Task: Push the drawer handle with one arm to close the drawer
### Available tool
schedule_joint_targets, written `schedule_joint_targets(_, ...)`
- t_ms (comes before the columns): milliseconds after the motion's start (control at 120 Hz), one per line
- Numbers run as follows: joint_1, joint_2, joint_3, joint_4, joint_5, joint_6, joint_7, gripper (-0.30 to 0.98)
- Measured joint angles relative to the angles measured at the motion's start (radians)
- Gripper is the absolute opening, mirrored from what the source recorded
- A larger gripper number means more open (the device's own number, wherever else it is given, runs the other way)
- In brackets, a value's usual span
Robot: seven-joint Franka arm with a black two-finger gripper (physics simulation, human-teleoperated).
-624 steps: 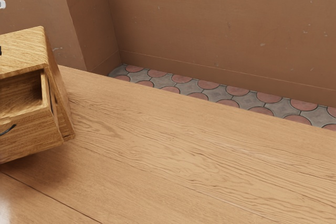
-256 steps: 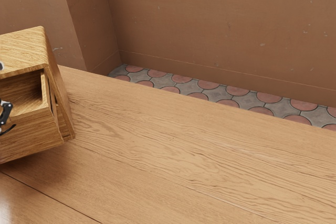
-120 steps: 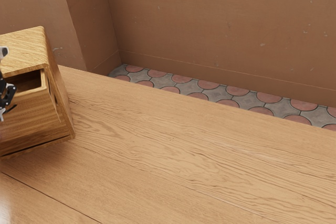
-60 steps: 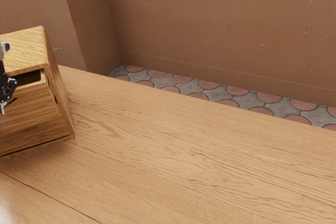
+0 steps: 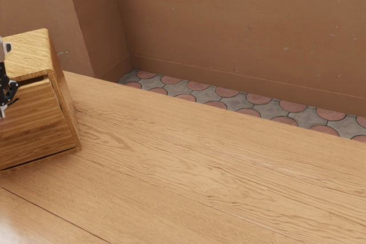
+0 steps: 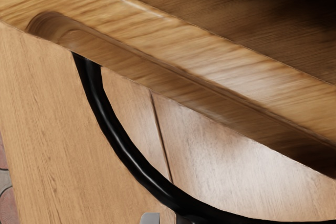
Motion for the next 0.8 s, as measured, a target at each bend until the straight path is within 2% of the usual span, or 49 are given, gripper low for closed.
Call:
schedule_joint_targets(592,0.008,0.072,-0.003,0.07,0.016,0.067,0.033,-0.07)
schedule_joint_targets(683,-0.021,-0.018,-0.008,0.033,0.01,0.018,0.024,-0.06)
schedule_joint_targets(800,-0.137,-0.196,-0.006,-0.004,-0.005,-0.087,0.006,-0.06)
